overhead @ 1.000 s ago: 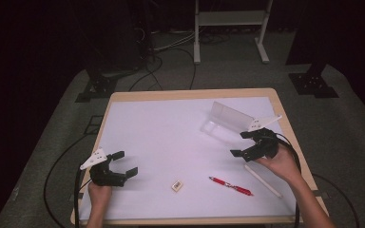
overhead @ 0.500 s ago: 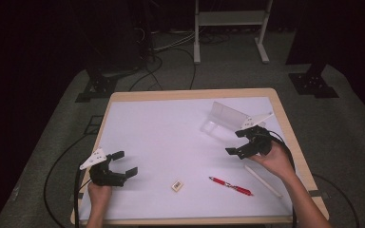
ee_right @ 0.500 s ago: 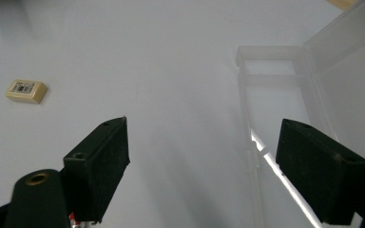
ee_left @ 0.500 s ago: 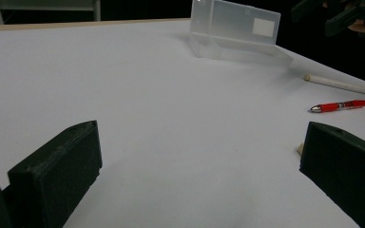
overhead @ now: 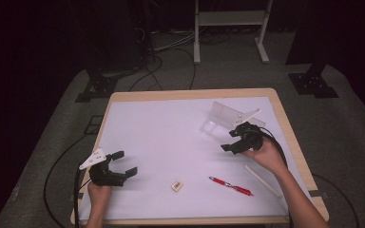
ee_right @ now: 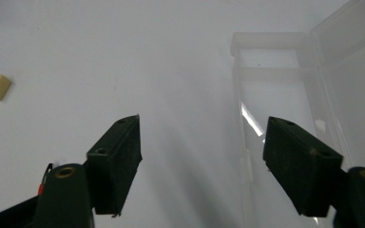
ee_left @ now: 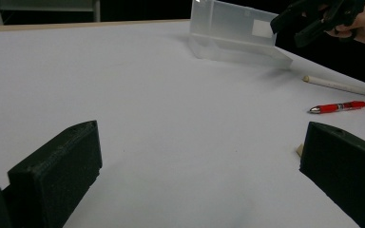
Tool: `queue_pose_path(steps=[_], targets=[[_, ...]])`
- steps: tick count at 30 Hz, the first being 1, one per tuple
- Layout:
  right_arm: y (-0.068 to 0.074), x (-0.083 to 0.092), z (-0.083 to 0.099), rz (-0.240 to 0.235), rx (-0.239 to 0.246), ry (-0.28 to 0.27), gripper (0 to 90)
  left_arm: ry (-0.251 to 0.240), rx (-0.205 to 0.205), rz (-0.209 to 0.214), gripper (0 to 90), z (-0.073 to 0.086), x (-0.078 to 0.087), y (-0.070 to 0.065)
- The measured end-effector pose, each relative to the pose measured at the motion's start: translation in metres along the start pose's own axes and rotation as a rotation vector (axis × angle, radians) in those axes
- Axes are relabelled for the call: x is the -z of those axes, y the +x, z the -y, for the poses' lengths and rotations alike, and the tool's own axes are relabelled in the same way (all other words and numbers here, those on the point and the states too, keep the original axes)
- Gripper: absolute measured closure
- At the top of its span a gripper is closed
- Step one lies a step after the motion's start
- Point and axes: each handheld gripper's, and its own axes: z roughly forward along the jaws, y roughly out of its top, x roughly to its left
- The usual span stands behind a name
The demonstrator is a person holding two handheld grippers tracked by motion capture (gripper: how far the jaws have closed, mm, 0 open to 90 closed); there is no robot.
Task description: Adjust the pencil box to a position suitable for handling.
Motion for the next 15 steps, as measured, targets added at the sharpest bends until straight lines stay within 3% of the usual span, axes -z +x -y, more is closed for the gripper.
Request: queue_pose_path(steps=[15], targets=[[-0.013, -0.021, -0.002, 0.035, -0.015, 0.061, 40.7, 0.000, 0.002, 0.000, 0.0, 0.000, 0.000, 0.000]])
